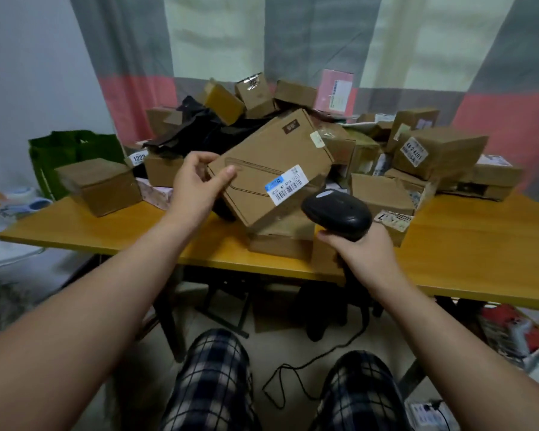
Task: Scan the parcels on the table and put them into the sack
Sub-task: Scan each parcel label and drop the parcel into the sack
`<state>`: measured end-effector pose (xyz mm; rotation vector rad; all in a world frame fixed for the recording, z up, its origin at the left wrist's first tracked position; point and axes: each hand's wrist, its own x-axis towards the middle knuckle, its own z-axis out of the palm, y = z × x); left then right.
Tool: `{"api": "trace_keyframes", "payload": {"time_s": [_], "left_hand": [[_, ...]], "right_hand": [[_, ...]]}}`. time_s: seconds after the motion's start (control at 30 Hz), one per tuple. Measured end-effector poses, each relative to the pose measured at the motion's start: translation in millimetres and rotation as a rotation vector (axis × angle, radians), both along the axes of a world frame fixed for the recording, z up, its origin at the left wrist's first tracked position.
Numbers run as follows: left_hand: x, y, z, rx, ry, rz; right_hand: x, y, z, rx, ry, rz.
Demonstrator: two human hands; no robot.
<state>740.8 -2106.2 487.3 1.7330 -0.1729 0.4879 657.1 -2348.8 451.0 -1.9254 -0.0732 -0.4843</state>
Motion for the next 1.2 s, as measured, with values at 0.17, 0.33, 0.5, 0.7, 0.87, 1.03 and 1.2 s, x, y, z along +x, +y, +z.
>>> {"api": "trace_keyframes", "payload": {"time_s": [0.17, 0.33, 0.5, 0.7, 0.87, 1.03, 1.2], "left_hand": [[-5, 29, 4, 0.096, -0.013, 0.016], [-2, 37, 7, 0.139, -0.027, 0.014], [0, 38, 4, 0.139, -0.020, 0.014], [0, 39, 3, 0.155, -0.036, 0.037], [-28, 54, -4, 0.067, -0.087, 0.110], [-94, 108, -41, -0.026, -0.067, 0.254], [-171, 179, -86, 0.011, 0.030, 0.553]], "right_hand": [[-11, 29, -1, -0.117, 0.002, 0.016], [-18, 44, -8, -0.119, 0.036, 0.024], [-19, 41, -8, -0.075, 0.064, -0.001], [-18, 40, -9, -0.066, 0.064, 0.056], [-17, 61, -7, -0.023, 0.015, 0.190], [-12, 111, -11, -0.046, 0.005, 0.416], [-1, 194, -30, -0.073, 0.079, 0.616]]}}
